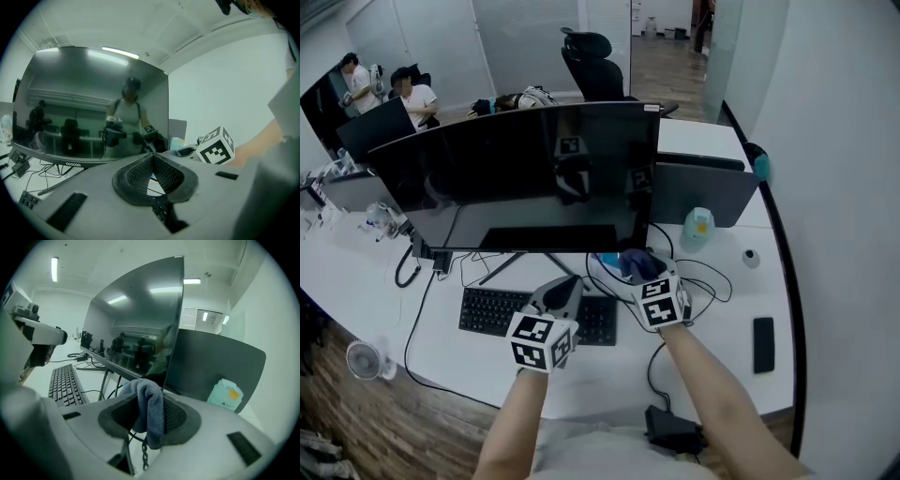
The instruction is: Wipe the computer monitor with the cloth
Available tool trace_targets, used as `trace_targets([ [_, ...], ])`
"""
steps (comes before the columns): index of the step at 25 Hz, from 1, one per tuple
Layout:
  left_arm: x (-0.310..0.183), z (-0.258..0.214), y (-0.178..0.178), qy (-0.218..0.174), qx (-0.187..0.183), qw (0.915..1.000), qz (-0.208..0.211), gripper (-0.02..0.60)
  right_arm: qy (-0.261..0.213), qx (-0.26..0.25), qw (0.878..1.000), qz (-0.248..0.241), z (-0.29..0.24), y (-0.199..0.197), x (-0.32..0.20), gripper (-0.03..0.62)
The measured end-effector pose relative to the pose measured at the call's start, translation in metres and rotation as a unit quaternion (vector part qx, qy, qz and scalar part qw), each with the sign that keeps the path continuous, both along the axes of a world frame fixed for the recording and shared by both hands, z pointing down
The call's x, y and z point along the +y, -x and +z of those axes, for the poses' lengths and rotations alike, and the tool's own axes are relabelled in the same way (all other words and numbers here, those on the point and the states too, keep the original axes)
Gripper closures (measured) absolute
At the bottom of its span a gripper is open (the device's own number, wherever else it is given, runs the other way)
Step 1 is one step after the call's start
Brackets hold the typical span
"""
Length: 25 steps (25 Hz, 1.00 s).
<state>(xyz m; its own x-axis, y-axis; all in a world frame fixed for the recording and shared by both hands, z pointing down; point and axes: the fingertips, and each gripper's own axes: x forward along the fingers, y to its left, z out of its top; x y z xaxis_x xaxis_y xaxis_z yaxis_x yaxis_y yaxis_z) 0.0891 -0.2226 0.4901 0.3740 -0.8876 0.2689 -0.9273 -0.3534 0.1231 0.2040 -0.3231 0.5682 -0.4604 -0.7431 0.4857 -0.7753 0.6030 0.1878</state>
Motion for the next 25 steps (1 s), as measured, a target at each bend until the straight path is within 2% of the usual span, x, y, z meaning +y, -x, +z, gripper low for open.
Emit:
trace_targets([
  [13,-0.002,0.004,-0.017,0.001,0.005,0.9999,0.012,0.574,-0.011,0.008,0.999,0.04,-0.002,-0.033,-0.002,0.462],
  [25,-0.002,0.005,-0.028,0.002,0.014,0.9997,0.021,0.574,-0.04,-0.002,0.994,0.103,-0.018,-0.077,0.001,0.464],
])
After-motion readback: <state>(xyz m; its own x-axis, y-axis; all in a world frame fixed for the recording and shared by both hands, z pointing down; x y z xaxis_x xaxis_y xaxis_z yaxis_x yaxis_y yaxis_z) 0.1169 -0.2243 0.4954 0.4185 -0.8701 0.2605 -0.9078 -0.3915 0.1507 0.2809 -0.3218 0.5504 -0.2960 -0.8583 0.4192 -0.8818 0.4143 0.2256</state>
